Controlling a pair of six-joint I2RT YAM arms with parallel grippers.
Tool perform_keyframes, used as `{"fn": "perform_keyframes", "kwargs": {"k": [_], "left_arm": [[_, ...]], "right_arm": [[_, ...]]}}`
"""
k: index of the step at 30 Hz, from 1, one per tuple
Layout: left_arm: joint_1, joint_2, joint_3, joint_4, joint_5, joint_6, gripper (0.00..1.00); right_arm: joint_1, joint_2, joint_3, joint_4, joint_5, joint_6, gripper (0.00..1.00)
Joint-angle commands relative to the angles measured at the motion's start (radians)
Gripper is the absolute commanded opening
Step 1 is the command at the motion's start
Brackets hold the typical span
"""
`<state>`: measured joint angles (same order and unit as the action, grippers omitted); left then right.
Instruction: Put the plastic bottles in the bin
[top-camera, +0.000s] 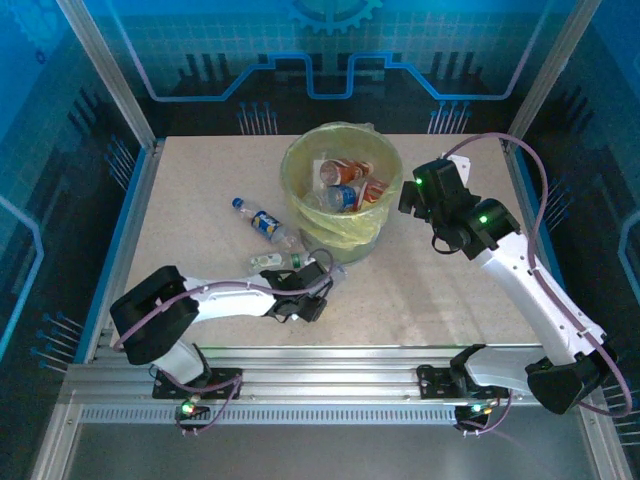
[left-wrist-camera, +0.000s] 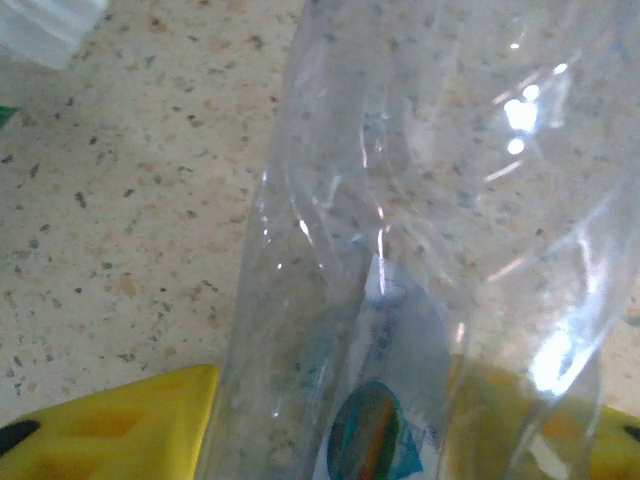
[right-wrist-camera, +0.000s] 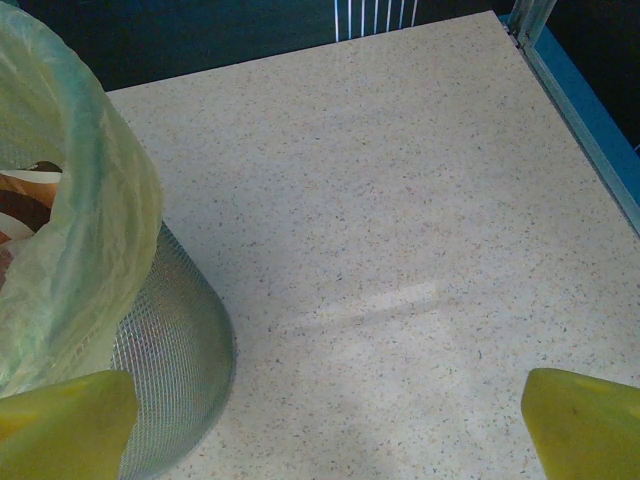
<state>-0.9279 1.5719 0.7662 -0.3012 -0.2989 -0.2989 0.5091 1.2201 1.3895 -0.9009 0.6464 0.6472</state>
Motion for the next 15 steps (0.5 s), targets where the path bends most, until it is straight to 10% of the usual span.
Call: {"fn": "perform_keyframes", "kwargs": {"k": [1,15], "left_arm": [[-0.018,-0.073,0.012,-0.039,0.011,0.023,0.54],[-0.023,-0.528,0.057,-0.108,0.176,0.118,0.46]], "right_arm": [[-0.012,0.002,0.020,-0.012,0.012,0.016,1.00],[-0.017,-0.032,0.004,-0.011,0.021,0.019,1.00]]}}
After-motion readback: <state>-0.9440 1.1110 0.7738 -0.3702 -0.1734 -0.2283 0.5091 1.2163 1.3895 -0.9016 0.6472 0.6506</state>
